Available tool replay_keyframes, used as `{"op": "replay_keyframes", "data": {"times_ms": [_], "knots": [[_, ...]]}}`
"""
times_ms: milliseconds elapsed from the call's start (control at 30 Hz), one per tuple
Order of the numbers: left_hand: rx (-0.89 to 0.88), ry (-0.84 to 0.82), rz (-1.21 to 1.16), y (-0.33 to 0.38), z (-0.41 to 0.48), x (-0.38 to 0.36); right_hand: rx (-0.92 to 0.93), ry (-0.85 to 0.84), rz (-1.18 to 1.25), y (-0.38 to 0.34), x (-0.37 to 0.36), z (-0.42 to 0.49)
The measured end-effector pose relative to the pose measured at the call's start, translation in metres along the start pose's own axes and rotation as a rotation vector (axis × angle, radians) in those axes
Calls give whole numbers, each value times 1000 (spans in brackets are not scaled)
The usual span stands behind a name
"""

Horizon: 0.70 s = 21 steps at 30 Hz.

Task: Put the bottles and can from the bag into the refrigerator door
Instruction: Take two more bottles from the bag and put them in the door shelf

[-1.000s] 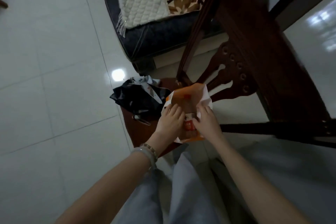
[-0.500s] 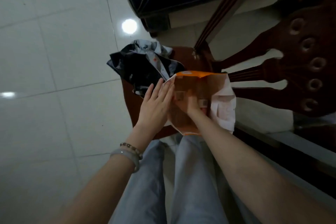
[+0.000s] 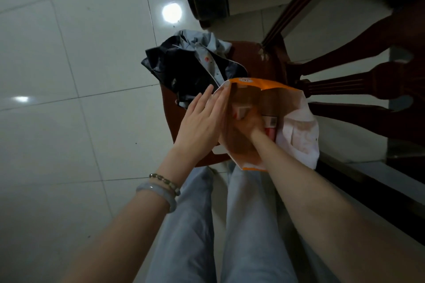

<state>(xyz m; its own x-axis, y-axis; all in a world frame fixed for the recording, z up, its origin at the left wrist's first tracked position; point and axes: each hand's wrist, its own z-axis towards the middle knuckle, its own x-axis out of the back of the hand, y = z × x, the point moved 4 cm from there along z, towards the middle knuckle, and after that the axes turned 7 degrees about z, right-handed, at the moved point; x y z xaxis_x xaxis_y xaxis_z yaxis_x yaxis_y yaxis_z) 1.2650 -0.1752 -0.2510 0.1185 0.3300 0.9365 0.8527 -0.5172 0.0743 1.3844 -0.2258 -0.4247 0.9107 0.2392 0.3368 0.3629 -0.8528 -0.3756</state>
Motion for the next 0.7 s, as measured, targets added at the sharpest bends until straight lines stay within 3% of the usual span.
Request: {"op": "replay_keyframes", "data": {"times_ms": [167,367,467,633,700], "knots": [[11,-18,-95,10,6,16,43,97,49,-24,65,-80],[-121,231,-273,53,24,37,121,253,162,-31,137,-153],[-184,182,-364,82,29,28,131,299,166,-35,164,-179],[120,-529,-479,116,51,-47,158,383,48,-37,186,-209],[315,-685,-626,122,59,-82,176,401,47,-35,189,-214]]}}
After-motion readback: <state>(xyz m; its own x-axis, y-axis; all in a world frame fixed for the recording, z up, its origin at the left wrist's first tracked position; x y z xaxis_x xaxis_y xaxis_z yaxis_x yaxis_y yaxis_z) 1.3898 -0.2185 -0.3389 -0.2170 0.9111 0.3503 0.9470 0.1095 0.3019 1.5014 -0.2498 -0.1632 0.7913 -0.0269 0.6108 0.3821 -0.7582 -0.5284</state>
